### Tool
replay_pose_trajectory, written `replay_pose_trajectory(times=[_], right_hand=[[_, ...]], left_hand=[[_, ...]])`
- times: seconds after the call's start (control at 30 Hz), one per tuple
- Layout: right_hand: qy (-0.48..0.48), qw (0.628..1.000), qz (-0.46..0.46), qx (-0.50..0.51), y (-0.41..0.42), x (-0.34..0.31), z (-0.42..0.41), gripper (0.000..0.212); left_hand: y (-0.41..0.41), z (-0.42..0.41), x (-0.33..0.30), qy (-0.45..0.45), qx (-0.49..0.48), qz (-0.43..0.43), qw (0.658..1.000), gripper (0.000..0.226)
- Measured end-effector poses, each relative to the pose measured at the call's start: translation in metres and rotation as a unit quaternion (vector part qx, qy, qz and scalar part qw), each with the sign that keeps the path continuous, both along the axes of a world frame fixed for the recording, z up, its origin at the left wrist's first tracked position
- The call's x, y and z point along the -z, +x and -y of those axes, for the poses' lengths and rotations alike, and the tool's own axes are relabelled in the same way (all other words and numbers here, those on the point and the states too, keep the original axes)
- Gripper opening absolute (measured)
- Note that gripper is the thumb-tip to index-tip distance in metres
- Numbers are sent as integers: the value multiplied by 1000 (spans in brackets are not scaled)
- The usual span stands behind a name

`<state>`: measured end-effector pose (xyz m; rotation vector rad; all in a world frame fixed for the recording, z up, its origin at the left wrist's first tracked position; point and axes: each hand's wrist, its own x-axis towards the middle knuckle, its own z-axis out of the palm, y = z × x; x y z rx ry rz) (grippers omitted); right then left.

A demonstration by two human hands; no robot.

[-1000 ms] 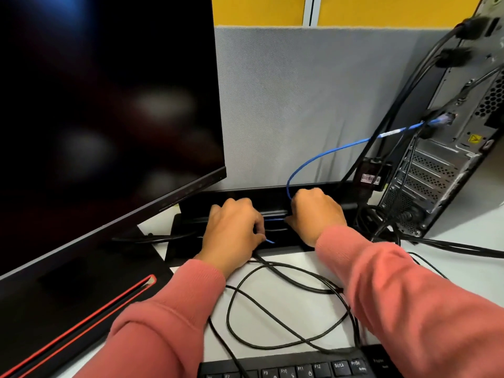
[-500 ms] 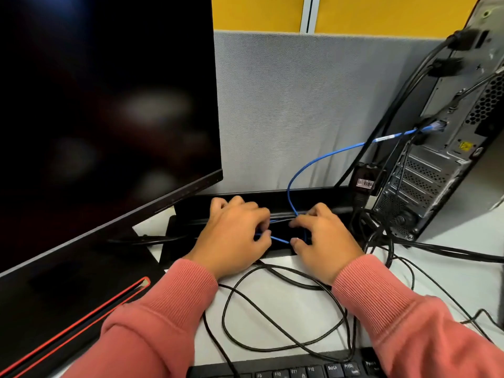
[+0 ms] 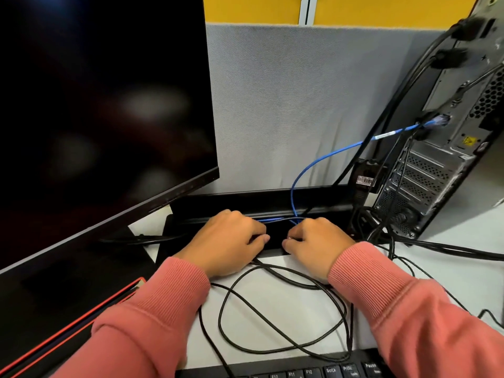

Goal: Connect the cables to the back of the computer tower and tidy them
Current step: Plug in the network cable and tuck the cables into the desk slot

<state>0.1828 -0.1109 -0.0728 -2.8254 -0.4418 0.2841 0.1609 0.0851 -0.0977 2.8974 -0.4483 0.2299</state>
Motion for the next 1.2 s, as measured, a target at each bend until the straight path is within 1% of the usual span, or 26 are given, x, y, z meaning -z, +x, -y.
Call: replay_pose_trajectory(times=[0.07, 0.1, 0.17, 0.2, 0.23, 0.3, 0.37, 0.43, 0.53, 0.63, 0.7, 0.8, 0.87, 0.93, 1.07, 1.13, 1.2], right_hand=[[-22, 1000, 3, -11, -3, -3, -3, 27], [-29, 999, 34, -18, -4, -2, -4, 25], [-27, 991, 119, -45, -4, 2, -6, 25], [-22, 988, 139, -61, -3, 3, -6, 28], [-29, 987, 139, -71, -2, 5, -7, 32], [-75, 987, 125, -63, 1, 7, -8, 39], [-116, 984, 126, -51, 3, 8, -8, 44], [-128, 984, 119, -41, 2, 5, -11, 46], [-133, 986, 99, -27, 1, 2, -16, 46], [-126, 987, 96, -26, -1, -3, -18, 38], [-93, 989, 106, -38, -3, -5, -15, 32], [20, 990, 121, -73, -12, -11, -6, 34], [79, 984, 121, -106, -23, -16, 2, 37], [111, 979, 122, -119, -35, -21, 13, 36], [169, 970, 155, -85, -61, -27, 45, 30], [196, 964, 171, -49, -72, -29, 63, 25], [213, 960, 183, -21, -84, -29, 82, 22]], left_hand=[[0, 0, -1, -28, 11, 39, 999, 25], [0, 0, -3, -35, 16, 61, 997, 20], [2, 0, -3, -35, 18, 76, 996, 23], [4, 0, -2, -33, 17, 61, 997, 29], [5, 0, 0, -28, 15, 42, 999, 33], [7, 0, 4, -8, 7, 22, 1000, 38], [9, -1, 5, 11, -10, 8, 1000, 40], [10, 0, 5, 34, -16, -8, 999, 40], [9, 3, 4, 45, -2, -5, 999, 41], [6, 0, 3, 11, 1, 17, 1000, 35], [5, -1, 2, -19, -3, 36, 999, 32], [1, 1, 3, -43, -15, 48, 998, 30], [-2, 3, 0, -36, -19, 36, 999, 30], [-8, 3, -6, -19, -18, 16, 1000, 31], [-28, 5, -24, 17, -27, -47, 998, 37], [-45, 7, -34, 11, -36, -67, 997, 42], [-69, 9, -42, -9, -25, -84, 996, 47]])
